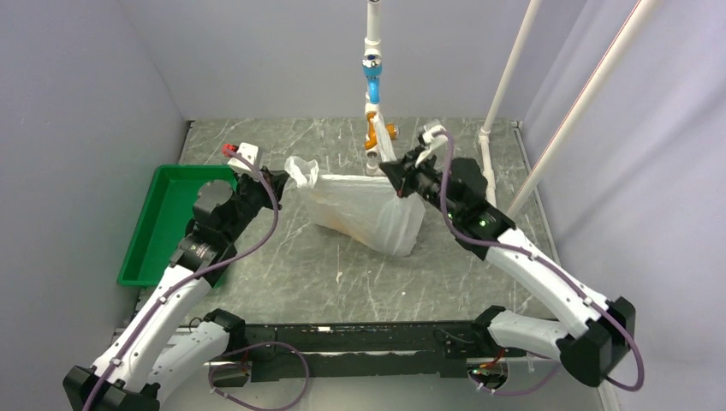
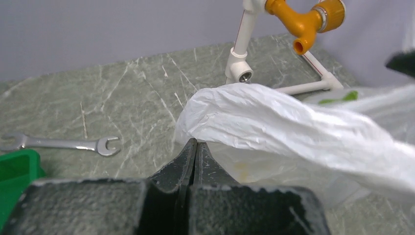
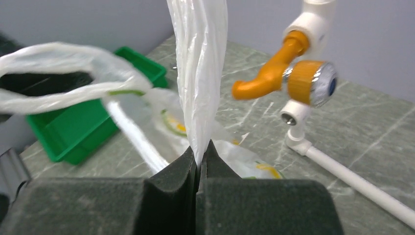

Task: Take the fake fruits out of the plastic bag
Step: Untie the plastic bag at the center of the board.

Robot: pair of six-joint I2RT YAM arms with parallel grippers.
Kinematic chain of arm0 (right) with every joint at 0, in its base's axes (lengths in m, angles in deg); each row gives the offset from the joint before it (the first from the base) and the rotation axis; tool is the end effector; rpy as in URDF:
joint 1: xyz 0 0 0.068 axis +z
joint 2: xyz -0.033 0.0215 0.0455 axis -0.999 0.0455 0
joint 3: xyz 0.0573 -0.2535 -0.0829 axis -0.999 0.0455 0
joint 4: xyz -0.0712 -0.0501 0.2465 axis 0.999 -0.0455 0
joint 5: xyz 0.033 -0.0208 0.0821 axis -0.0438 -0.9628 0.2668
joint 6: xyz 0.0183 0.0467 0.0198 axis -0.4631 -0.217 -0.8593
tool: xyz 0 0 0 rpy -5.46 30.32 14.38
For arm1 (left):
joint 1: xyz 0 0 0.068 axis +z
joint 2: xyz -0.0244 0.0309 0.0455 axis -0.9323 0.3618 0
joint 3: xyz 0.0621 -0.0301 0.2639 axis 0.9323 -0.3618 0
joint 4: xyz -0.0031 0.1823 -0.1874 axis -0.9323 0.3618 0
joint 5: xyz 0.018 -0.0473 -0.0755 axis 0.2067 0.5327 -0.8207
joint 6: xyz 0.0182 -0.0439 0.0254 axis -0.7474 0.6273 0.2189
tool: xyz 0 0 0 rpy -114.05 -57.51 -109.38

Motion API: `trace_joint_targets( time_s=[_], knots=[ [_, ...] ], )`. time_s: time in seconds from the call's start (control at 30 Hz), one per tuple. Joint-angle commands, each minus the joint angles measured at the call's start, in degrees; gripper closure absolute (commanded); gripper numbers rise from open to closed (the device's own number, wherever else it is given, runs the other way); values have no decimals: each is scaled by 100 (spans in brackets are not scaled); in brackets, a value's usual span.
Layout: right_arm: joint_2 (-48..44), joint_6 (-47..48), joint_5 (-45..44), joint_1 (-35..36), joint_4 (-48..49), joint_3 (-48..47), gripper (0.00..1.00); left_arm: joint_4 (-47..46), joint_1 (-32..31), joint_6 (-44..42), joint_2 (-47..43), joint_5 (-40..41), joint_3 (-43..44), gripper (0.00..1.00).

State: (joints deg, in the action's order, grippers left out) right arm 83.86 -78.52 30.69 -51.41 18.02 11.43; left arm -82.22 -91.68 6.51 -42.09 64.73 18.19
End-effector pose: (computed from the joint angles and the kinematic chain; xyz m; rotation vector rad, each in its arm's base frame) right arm 0.2175 0.1609 0.3789 -0.4141 1.6094 0.6776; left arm 0.1788 -0.0772 0.3543 0.2340 1.6205 -0.4680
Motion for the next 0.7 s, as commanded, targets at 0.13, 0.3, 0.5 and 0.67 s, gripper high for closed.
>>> trace_joint_targets(
  time_s=[0.13,0.3,0.5,0.67],
  knots=[
    [-556,-455,1517,53,459,1526,100,1164,-73,1013,693,1253,561,100],
    [-983,-791,2254,88,836,2114,100,1503,-106,1891,386,792,376,100],
    [-828,-676,2895,213,736,2080,100,2379,-92,2382,-936,296,-248,43],
    [-704,-640,2988,267,799,2028,100,2736,-92,1921,-1880,-871,-152,13]
  ],
)
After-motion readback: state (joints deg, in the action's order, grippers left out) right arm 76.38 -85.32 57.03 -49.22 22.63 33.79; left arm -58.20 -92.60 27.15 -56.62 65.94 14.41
